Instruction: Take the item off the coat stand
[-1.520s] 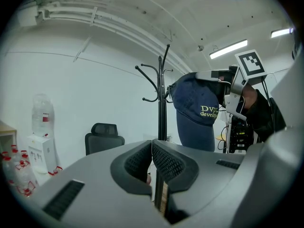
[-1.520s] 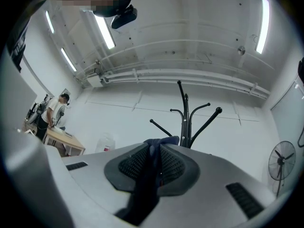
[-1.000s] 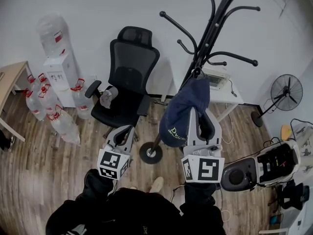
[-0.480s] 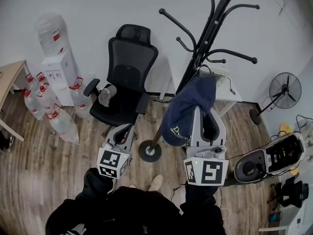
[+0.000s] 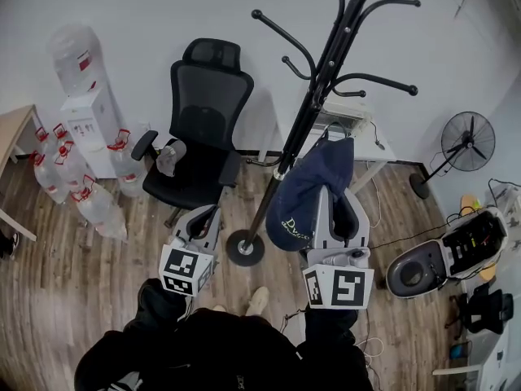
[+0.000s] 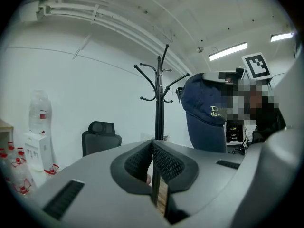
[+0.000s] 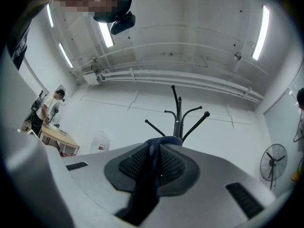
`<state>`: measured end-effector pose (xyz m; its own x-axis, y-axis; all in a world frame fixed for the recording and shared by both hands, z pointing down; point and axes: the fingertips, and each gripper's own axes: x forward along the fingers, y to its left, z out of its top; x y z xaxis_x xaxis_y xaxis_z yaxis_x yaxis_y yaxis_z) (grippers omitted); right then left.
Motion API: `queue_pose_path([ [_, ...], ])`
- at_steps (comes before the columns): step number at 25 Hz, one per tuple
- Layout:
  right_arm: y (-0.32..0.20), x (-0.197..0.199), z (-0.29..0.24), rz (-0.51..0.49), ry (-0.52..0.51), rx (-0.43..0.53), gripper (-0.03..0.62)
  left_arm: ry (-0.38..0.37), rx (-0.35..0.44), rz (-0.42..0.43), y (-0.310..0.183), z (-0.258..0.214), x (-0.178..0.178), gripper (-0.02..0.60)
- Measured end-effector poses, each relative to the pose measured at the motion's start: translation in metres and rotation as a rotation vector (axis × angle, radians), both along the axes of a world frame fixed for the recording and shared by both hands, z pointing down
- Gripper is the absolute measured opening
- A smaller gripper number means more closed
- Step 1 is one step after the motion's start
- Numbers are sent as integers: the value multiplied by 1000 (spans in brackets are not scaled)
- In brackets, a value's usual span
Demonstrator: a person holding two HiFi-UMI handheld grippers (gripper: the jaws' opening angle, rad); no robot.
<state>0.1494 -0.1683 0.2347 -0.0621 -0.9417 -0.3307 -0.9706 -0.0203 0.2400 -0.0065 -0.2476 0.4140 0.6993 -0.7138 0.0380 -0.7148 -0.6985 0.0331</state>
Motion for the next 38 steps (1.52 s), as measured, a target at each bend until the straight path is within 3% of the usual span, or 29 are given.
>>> queue_pose_path([
  [15,11,44,78,94,-76,-143,75,-27,-1,76,8,5,35,25],
  [38,32,81,191,162,-156,-303,75,-71,-31,121,19,24,55,25],
])
